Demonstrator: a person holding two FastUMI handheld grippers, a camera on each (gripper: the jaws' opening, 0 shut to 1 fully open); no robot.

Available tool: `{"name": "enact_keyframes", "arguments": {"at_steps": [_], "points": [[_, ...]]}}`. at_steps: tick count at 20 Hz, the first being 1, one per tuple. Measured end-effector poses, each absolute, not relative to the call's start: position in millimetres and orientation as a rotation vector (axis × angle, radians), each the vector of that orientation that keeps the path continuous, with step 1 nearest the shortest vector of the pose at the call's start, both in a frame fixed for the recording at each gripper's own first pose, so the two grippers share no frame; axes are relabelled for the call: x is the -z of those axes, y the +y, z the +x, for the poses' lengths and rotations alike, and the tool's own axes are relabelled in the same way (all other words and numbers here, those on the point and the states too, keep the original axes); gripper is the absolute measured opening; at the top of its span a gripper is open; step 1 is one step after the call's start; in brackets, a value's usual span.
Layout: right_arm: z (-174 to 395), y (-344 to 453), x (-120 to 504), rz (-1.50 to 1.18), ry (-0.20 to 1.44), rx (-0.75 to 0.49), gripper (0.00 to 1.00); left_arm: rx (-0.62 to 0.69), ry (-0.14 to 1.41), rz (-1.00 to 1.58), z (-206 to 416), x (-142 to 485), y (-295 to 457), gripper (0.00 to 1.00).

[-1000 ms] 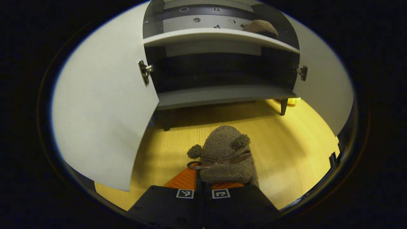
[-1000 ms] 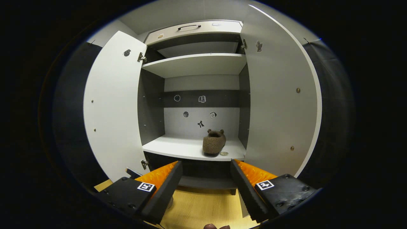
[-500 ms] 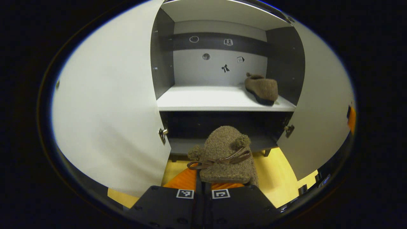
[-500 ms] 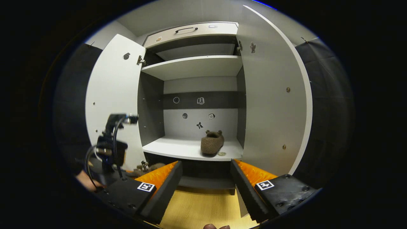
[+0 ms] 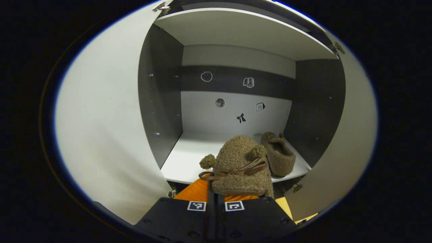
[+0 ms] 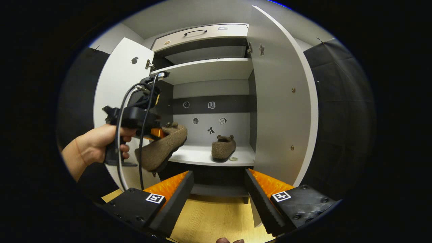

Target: Grab one shoe with the right hand and put it into the shoe cabinet, grab the other shoe with the left hand and put it into the shoe cabinet; then close the right door with the right hand and the left door with the left hand.

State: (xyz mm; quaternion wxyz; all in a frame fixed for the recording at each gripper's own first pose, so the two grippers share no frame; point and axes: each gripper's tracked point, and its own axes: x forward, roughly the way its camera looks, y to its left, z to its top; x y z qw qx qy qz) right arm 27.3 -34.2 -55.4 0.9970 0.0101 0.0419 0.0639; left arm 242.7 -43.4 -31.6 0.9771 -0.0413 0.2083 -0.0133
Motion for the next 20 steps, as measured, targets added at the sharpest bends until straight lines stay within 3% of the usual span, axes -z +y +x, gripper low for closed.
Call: {"name": "enact_keyframes", "arguments": {"at_steps": [4,11,20], "points": [[22,-48,55,0.026,0.083,-0.106,0.99,0.026,0.429,-0.072,301,24,-47,0.06],[11,-73,48,0.024,0.075,-0.104,0.99,-0.034,0.524,0.039,397,68,-46,0.06],[-1,-109,56,0.018,0.103,-0.048,0.99,-0.077,0.609,0.115,444,117,-51,0.06]]}}
